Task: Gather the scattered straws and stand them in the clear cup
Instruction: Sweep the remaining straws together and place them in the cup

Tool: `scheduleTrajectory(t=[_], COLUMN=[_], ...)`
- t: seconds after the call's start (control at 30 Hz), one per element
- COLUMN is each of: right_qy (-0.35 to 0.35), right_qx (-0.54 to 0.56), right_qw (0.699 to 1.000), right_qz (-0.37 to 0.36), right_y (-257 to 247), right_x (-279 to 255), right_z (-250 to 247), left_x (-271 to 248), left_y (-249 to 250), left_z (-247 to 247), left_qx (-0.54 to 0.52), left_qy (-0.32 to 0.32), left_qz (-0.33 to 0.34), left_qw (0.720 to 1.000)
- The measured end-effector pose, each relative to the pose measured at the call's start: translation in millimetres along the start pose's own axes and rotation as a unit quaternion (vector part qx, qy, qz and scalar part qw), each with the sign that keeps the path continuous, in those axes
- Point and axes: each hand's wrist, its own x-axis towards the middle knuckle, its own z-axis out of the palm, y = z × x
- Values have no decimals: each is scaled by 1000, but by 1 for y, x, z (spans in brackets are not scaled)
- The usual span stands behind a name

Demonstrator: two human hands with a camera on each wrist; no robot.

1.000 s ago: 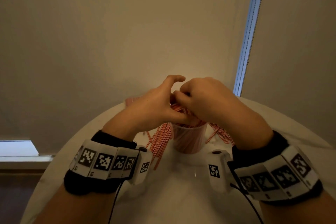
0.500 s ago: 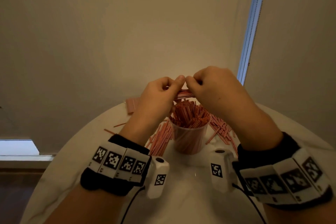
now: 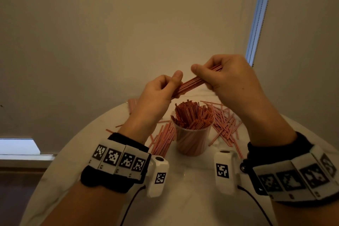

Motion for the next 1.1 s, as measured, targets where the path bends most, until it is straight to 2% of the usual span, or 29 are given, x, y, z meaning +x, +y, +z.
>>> scheduleTrajectory(t=[0.07,0.17,0.27,0.37,0.43,0.5,0.6,0.73,0.87,0.93,1.07,1.1], right_qy=[51,59,24,-70,-140,-169,-143,-132,-247,-276,-207,-211], right_qx=[-87,-188,-277,-334,-345,-327,-294,-285,-292,-289,-325,-325], right_qw=[995,980,961,940,928,930,944,949,923,915,923,922], right_qz=[-22,-23,-11,7,14,-2,-33,-20,36,51,20,13], right_y=[4,10,19,29,36,41,46,53,61,61,62,62], right_x=[3,6,8,6,3,0,0,-1,-5,-4,-4,-4], right_z=[-10,-20,-14,3,18,31,41,45,52,53,50,50], left_x=[1,1,-1,-2,-1,1,4,5,3,2,1,1], left_y=[-3,-11,-22,-32,-36,-40,-43,-44,-43,-42,-41,-41], left_z=[-4,-6,-2,0,0,-1,-4,-5,-3,-3,-3,-4], left_qx=[60,114,123,139,151,157,168,162,149,142,141,144], left_qy=[11,-56,-168,-251,-249,-240,-245,-247,-245,-245,-242,-241], left_qz=[4,-70,-141,-168,-174,-172,-159,-142,-120,-114,-117,-119], left_qw=[998,990,968,943,941,943,942,945,950,952,953,952])
